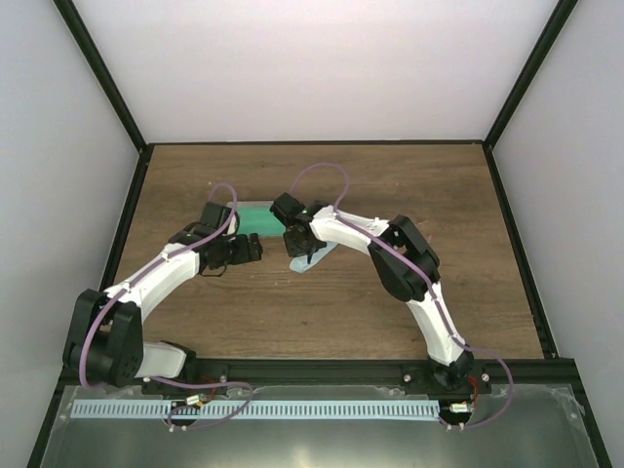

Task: Organize the sunglasses
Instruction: Adjust the glasses cleaning cloth at the center of the board.

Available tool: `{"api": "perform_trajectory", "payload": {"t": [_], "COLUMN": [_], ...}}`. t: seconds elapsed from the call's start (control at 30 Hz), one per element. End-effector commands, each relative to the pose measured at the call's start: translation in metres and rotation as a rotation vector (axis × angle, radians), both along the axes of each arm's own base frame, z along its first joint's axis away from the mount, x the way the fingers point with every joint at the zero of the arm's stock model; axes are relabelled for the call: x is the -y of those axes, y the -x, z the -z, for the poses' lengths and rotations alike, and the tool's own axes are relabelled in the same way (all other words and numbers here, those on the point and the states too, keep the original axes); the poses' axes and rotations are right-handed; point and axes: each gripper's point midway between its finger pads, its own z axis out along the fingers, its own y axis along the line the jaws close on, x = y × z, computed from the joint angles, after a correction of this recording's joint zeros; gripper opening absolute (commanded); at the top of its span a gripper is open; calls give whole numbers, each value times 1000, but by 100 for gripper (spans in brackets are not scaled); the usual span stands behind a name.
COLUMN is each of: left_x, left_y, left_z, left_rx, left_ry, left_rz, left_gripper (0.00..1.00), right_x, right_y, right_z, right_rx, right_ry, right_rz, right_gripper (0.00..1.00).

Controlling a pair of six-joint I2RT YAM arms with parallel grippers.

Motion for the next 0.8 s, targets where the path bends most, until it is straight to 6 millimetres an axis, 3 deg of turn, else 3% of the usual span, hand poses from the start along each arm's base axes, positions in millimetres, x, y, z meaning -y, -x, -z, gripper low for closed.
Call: {"api": "perform_trajectory", "payload": {"t": [0.0,0.17,0.23,0.3,0.37,0.6,0.7,0.77], "left_x": [-4,-1,0,1,2,2,1,1], "left_y": [1,-1,-2,-2,-2,-1,0,1], "left_z": [-1,-1,-1,-1,0,-2,-2,-2], "left_rx": [13,11,11,10,6,12,12,10], "left_ry": [-11,0,4,9,13,12,7,5], "left_rz": [1,6,9,12,16,24,27,30], "left_gripper": [100,100,100,100,100,100,100,100], "right_x": [3,-2,-3,-3,-2,1,-1,-4], "right_y": [1,-4,-4,-4,-3,6,6,5], "right_z": [0,-28,-37,-40,-38,-16,-14,-14], "right_rx": [8,52,65,68,61,20,15,18], "right_ry": [20,-28,-43,-47,-46,-43,-52,-58], "right_rz": [2,7,8,9,10,16,15,12], "right_gripper": [4,4,14,17,17,4,17,20]}}
